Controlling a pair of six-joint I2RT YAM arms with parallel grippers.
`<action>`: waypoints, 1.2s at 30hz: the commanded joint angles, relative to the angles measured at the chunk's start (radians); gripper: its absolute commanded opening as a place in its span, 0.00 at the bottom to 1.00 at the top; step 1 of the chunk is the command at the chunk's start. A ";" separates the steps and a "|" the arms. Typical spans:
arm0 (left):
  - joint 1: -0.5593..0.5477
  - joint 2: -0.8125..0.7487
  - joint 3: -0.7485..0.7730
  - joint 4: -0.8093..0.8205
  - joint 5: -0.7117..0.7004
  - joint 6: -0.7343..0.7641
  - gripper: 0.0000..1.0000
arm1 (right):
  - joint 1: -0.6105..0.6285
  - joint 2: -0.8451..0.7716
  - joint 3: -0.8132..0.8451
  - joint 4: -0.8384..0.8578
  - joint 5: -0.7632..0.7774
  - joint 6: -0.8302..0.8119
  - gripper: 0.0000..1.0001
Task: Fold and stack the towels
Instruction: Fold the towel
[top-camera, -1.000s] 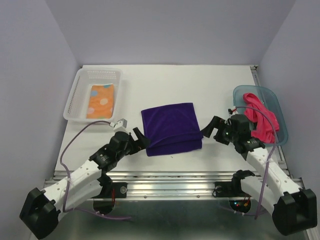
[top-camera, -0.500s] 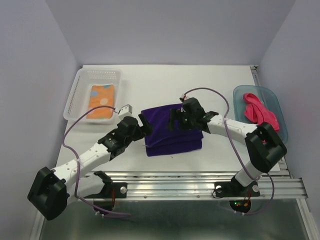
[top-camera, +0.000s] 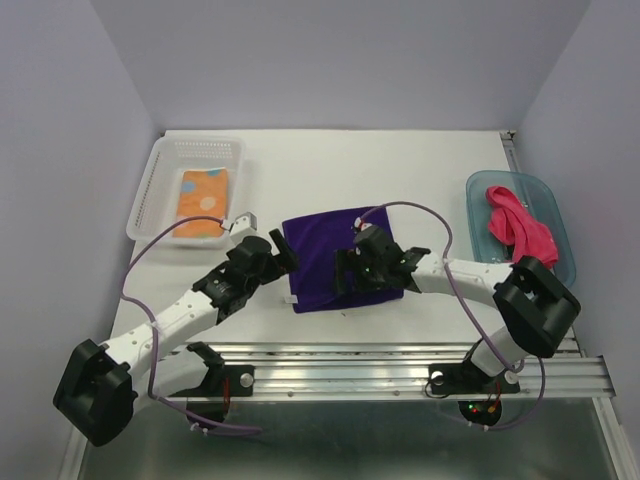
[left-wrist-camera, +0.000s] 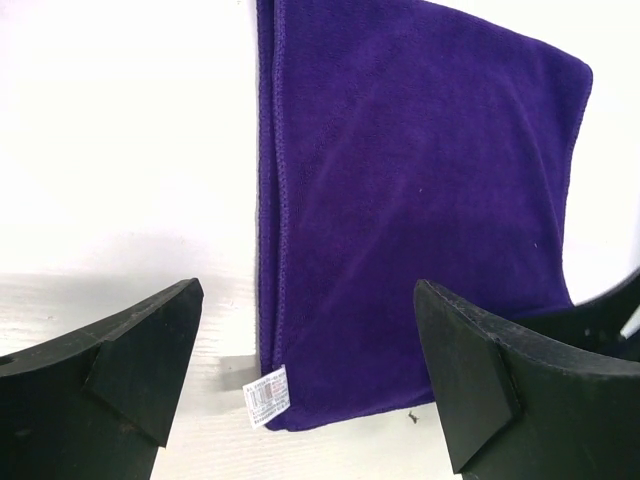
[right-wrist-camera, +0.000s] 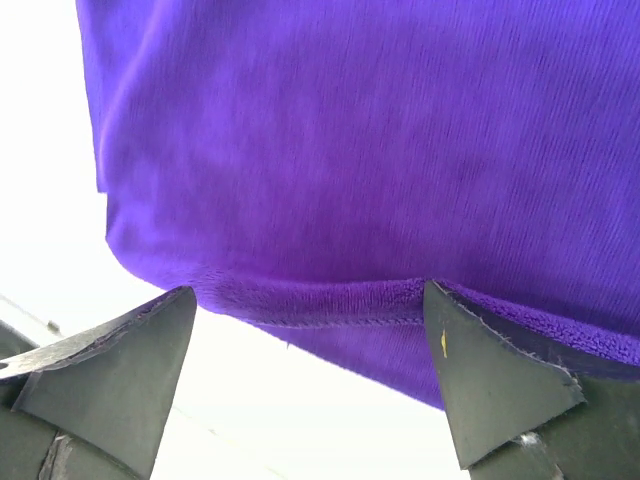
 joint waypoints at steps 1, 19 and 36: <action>0.006 -0.017 -0.012 0.006 -0.036 0.001 0.99 | 0.040 -0.085 -0.076 -0.002 0.018 0.087 1.00; 0.124 0.338 0.227 0.088 0.031 0.172 0.99 | -0.147 -0.204 0.108 -0.101 0.282 0.029 1.00; 0.222 0.751 0.566 0.060 0.087 0.310 0.77 | -0.435 0.201 0.461 -0.079 0.124 -0.132 1.00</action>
